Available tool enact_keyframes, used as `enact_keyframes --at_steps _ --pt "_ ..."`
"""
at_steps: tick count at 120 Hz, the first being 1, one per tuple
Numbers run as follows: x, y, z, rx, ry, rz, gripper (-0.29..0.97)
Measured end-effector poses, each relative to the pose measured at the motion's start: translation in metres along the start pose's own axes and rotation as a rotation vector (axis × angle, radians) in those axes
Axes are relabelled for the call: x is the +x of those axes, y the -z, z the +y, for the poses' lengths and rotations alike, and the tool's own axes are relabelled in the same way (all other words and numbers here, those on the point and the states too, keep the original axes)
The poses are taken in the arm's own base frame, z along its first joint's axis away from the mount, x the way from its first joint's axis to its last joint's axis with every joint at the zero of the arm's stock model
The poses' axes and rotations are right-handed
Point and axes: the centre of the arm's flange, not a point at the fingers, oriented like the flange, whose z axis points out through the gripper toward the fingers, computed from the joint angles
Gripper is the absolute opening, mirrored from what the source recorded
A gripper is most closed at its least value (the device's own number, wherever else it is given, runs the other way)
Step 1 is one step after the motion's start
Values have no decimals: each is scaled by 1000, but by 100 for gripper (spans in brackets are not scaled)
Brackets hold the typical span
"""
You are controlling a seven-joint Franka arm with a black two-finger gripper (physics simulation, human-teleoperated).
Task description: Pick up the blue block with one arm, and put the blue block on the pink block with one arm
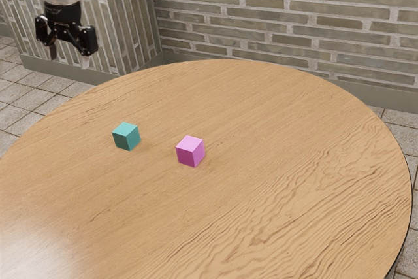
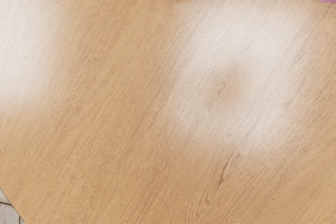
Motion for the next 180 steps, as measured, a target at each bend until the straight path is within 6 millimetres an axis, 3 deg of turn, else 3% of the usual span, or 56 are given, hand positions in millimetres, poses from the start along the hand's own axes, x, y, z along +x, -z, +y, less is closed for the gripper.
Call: enact_keyframes --at_steps 23,52,75,95,139,180 --pt "24 -72 -37 -1 0 1 68" --pt "66 -148 -46 4 -56 23 68" --pt "85 -197 -74 6 -63 18 68" --pt "115 -211 -61 -2 -122 48 68" --pt "155 -272 -55 -71 -159 44 68" --pt "183 -296 -41 -97 -201 71 68"
